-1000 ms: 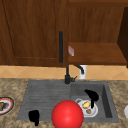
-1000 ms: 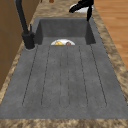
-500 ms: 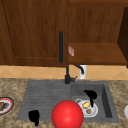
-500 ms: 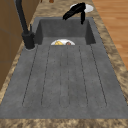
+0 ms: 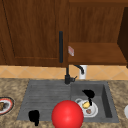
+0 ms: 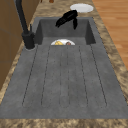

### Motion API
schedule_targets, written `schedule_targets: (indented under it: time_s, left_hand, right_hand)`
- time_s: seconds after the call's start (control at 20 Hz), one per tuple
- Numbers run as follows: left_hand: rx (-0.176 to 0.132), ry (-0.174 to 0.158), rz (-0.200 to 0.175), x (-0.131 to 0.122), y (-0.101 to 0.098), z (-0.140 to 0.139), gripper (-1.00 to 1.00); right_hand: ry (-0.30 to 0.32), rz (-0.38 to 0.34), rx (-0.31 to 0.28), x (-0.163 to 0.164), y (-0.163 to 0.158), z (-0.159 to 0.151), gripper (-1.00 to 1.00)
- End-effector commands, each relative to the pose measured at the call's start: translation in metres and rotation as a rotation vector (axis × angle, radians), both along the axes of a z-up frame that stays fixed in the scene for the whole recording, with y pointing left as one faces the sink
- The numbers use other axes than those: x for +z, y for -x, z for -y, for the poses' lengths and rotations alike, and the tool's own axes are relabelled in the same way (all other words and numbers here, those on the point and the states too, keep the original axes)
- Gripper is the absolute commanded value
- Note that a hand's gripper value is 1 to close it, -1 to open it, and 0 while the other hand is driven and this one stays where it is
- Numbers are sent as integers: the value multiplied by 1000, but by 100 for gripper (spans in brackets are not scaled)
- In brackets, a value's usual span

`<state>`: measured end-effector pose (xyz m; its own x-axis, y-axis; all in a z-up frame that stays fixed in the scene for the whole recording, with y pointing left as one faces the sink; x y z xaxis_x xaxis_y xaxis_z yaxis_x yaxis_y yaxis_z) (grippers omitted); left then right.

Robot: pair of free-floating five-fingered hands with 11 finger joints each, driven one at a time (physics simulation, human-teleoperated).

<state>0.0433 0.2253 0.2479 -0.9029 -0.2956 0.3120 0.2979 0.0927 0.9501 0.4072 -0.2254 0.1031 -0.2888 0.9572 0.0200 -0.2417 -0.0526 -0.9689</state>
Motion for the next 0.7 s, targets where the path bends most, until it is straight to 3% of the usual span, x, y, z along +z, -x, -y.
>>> schedule_targets:
  time_s: [0.0,0.4,0.65]
  left_hand:
    - [0,0,0,0,0,0,0]
    - [0,0,0,0,0,0,0]
    - [0,0,0,0,0,0,0]
  right_hand:
    - [68,24,43,-26,-1,-9,-100]
    - [15,48,36,-86,12,11,-100]
    - [36,15,74,-115,-27,6,-100]
